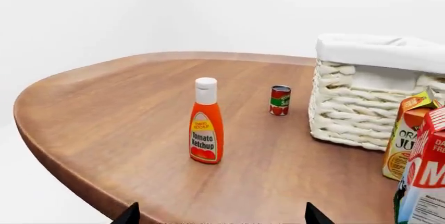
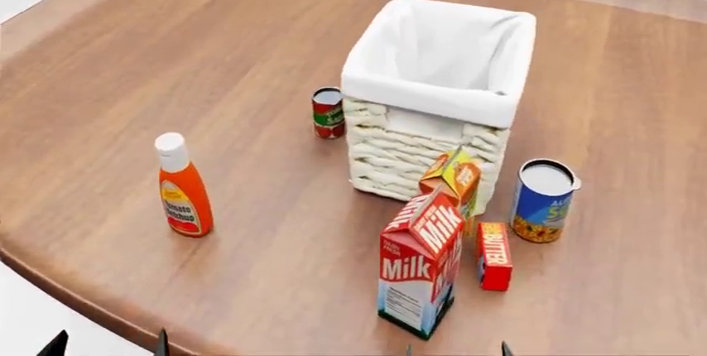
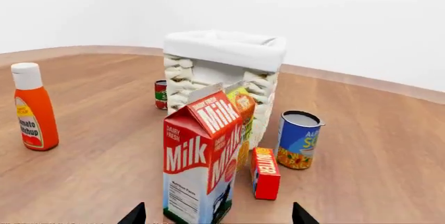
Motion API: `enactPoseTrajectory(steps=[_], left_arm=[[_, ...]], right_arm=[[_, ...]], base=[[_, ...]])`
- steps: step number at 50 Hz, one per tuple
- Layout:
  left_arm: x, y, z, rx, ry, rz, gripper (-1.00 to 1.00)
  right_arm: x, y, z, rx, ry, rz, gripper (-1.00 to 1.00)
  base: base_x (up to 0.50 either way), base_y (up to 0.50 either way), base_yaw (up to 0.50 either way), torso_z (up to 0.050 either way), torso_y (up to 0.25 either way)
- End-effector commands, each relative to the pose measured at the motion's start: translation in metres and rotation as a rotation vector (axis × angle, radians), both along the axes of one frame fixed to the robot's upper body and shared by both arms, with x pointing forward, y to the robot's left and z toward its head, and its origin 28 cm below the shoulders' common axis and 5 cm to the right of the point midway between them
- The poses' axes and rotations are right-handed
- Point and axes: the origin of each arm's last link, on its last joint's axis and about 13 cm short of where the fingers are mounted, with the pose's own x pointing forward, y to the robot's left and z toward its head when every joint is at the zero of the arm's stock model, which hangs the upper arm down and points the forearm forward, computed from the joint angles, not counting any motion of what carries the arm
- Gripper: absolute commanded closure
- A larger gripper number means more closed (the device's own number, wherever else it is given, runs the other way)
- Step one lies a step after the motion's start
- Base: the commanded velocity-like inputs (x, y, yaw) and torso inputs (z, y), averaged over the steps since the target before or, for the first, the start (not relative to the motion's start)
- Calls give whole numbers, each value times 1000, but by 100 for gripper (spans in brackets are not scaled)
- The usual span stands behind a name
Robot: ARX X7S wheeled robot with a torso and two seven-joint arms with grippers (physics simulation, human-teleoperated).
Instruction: Pick up the butter and put it in the basket.
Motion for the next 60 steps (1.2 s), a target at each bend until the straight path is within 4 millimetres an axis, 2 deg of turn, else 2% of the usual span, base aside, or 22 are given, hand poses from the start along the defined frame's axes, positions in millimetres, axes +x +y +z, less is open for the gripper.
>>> enactPoseTrajectory(steps=[1, 22, 25, 29, 30, 33, 38, 41, 50, 60], left_arm=[[1, 0, 1, -5, 1, 2, -100], [1, 1, 2, -16, 0, -4, -100], [3, 1, 4, -21, 1, 4, -100], [17, 7, 33, -64, -22, 54, -100], [28, 13, 54, -97, -47, 92, -100], [47, 24, 93, -147, -79, 137, -100], [60, 37, 125, -205, -94, 161, -100], [60, 41, 132, -151, -170, 192, -100], [57, 57, 157, -204, -184, 211, -100], [59, 61, 160, -222, -179, 225, -100]], right_arm=[[0, 0, 0, -1, -7, 3, -100], [1, 0, 0, 2, -14, -5, -100], [0, -2, -2, 1, -4, -34, -100], [1, 0, 1, 12, -10, -12, -100], [2, 0, 2, 1, -19, -6, -100], [2, -1, 3, 4, -19, -14, -100], [2, -1, 2, -5, -11, -19, -100], [0, -1, 2, -8, -9, -21, -100], [-4, -1, -2, -14, -1, -69, -100], [-5, -1, 1, -33, -12, -81, -100]], base=[[168, -471, 0, 0, 0], [168, -470, 0, 0, 0], [1, -2, 0, 0, 0], [0, 0, 0, 0, 0], [372, 133, 0, 0, 0], [471, 168, 0, 0, 0], [471, 168, 0, 0, 0], [471, 168, 0, 0, 0], [336, 120, 0, 0, 0], [48, -135, 0, 0, 0]])
